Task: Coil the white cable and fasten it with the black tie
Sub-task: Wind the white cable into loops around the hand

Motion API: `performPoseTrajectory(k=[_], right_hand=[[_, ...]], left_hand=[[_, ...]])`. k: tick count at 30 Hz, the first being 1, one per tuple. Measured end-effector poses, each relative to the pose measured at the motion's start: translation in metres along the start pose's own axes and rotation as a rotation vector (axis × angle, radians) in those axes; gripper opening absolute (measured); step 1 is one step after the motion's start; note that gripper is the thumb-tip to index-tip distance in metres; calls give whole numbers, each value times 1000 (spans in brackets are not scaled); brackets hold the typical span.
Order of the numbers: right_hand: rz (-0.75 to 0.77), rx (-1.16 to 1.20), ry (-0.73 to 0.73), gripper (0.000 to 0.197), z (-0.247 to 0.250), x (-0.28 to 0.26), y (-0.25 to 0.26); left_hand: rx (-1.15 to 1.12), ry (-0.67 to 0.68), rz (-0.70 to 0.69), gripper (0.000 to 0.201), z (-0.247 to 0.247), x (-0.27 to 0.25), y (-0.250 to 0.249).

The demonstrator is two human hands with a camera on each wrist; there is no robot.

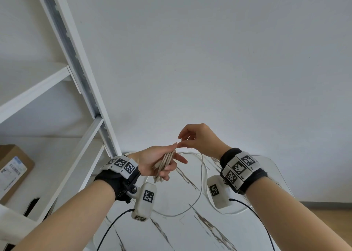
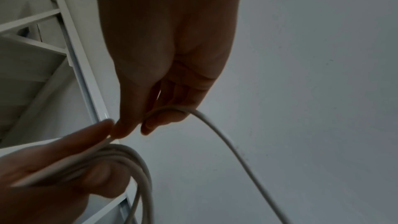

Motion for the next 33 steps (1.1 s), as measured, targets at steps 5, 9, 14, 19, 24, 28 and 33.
performPoseTrajectory(k=[5,9,14,19,24,28,33], right_hand=[[29,111,-41,11,0,-1,-5],[61,315,-85,12,-6,2,-22],[105,466,-163,19,-24,3,-31],[40,438,-186,35,-36,6,-38],[-36,408,-179,44,-44,3,-45],[-95,349,-143,17,-64,11,-60],[-141,395,-8,17,-88,13,-69]], left_hand=[[-15,58,0,43,-9,-3,-2],[-42,-11,-54,32,-6,-9,-13],[-153,-75,-220,34,-4,-10,-31],[-306,-77,-303,45,-3,-5,-38],[-434,-63,-410,46,-2,-3,-47],[-474,-56,-534,46,-1,-2,-62],[-514,-145,-626,40,14,-4,-75]])
Point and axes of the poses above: each hand's wrist, its own x-axis towards the middle knuckle, its own z-axis out of the back of the hand, y = z × x, the point moved 9 cm from there along x, towards the middle knuckle, and after that the axes turned 15 degrees about y, right-handed, at the moved point
